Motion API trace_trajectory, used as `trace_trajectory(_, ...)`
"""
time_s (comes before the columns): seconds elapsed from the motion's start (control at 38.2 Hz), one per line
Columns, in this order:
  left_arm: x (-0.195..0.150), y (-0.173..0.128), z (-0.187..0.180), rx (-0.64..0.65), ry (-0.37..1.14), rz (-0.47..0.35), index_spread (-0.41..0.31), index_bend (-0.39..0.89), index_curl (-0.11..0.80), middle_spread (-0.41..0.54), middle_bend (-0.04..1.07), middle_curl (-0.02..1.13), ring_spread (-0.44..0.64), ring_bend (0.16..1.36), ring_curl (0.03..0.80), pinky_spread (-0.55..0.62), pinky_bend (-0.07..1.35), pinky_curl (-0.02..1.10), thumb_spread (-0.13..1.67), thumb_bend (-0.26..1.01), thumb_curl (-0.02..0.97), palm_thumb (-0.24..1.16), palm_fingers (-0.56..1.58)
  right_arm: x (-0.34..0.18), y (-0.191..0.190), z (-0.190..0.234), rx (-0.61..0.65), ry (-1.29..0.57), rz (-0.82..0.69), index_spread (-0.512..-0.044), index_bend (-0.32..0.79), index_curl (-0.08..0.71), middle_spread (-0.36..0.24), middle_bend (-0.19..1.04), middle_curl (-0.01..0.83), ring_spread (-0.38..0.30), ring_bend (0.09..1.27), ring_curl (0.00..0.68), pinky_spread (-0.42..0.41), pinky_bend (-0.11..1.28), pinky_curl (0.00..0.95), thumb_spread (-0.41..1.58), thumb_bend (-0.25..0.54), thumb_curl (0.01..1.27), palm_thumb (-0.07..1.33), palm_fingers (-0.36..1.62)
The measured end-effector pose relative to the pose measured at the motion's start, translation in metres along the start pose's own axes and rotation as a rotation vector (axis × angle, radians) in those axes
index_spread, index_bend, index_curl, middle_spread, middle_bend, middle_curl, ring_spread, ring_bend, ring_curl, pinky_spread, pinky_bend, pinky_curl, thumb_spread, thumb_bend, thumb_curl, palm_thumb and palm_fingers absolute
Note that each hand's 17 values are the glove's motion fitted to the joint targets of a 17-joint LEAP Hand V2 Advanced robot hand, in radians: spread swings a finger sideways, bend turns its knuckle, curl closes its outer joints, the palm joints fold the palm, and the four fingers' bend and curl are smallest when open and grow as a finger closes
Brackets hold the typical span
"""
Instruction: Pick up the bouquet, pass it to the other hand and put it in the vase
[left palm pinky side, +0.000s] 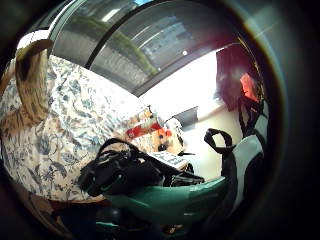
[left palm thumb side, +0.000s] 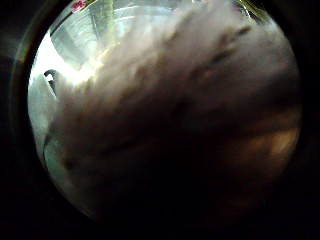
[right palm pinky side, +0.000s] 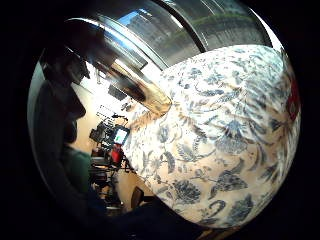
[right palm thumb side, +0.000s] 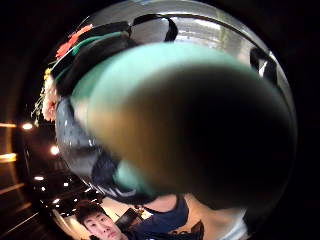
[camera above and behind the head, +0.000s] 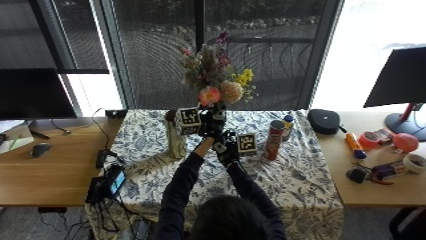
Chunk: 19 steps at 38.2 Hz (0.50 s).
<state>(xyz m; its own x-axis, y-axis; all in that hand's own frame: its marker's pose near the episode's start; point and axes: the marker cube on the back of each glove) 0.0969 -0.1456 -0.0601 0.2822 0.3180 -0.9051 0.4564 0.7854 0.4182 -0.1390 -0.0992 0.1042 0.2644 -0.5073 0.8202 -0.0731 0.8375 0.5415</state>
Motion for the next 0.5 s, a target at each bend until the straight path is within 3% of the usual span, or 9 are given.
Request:
trace_trajectory(0.05,0.001,-0.006,-0.004,0.027,-0.039,-0.036,-0.369,0.48,0.576,-0.362,0.71,0.58,-0.39,0.79,0.481,-0.41,0.58,0.49,0.58,-0.02,0.640,0.84,1.45,-0.024,0.001,0.001,-0.021,-0.047,-0.074,-0.227,0.33,0.605,-0.145,0.72,0.577,-0.174,0.91,0.509,-0.269,0.66,0.475,0.60,-0.054,0.72,0.87,1.15)
trace_trajectory(0.18,0.018,-0.020,-0.015,0.100,-0.059,-0.003,-0.376,0.50,0.591,-0.363,0.73,0.59,-0.39,0.81,0.490,-0.41,0.60,0.50,0.57,-0.02,0.662,0.85,1.43,-0.077,-0.001,0.002,-0.071,-0.144,-0.351,-0.236,0.17,0.553,-0.144,0.54,0.513,-0.176,0.77,0.457,-0.222,0.65,0.446,0.68,-0.030,0.70,0.87,0.98)
trace_trajectory(0.39,0.050,-0.048,-0.039,0.249,-0.095,0.075,-0.376,0.52,0.608,-0.363,0.76,0.59,-0.38,0.83,0.496,-0.41,0.63,0.50,0.57,-0.03,0.689,0.84,1.41,0.004,0.000,-0.023,-0.055,0.081,0.027,-0.248,0.13,0.479,-0.162,0.37,0.450,-0.174,0.64,0.406,-0.138,0.53,0.404,0.86,-0.022,0.66,0.84,0.87)
trace_trajectory(0.5,0.062,-0.065,-0.053,0.321,-0.128,0.091,-0.376,0.53,0.614,-0.363,0.77,0.60,-0.39,0.84,0.498,-0.41,0.63,0.50,0.56,-0.03,0.702,0.84,1.40,-0.053,-0.003,-0.022,-0.086,-0.032,-0.144,-0.254,0.15,0.461,-0.146,0.30,0.425,-0.164,0.56,0.383,-0.086,0.47,0.381,0.94,-0.018,0.64,0.82,0.76)
